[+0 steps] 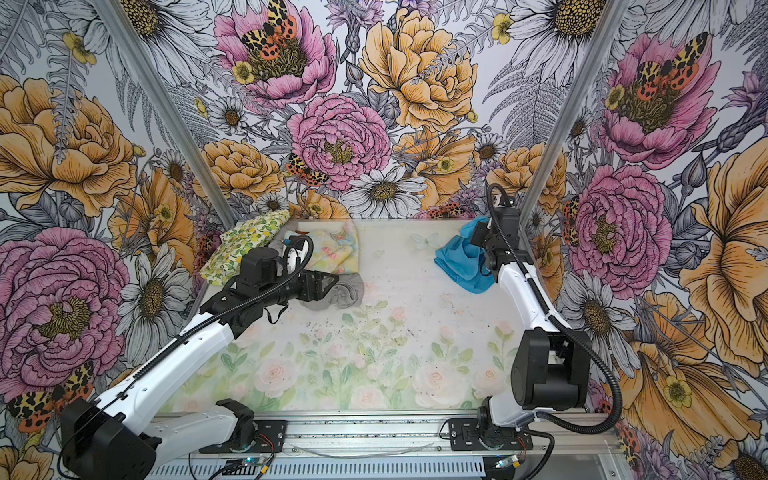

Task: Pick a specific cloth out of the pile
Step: 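Lower the turquoise shirt onto the empty table area and release with the right gripper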

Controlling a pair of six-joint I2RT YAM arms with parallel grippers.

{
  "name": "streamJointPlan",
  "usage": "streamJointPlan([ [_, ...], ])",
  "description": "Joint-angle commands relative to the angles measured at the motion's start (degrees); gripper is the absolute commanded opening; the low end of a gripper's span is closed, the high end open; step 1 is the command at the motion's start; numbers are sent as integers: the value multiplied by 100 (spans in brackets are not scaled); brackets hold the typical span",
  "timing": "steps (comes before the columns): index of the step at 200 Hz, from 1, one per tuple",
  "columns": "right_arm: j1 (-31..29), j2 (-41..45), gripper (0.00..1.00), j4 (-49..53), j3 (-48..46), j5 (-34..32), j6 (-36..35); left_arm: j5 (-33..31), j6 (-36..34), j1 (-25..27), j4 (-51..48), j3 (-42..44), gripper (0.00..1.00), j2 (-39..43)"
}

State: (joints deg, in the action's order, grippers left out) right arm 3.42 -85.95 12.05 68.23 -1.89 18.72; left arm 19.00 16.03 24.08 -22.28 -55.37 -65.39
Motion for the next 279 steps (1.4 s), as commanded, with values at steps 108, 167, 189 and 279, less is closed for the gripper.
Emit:
streamJointPlan([
  [108,20,-1466,0,928,473,209,200,-140,-56,-56,5,27,77,-7],
  [167,14,-2537,0,1591,1536,268,163,-117,-41,-61,8,35,77,-16],
  [189,18,-2889,0,1758,1803,288,167,-115,-40,-75,16,31,77,-3],
  [279,-9,-3718,0,2380,2476,286,63,-198,-28,-69,12,52,76,139],
])
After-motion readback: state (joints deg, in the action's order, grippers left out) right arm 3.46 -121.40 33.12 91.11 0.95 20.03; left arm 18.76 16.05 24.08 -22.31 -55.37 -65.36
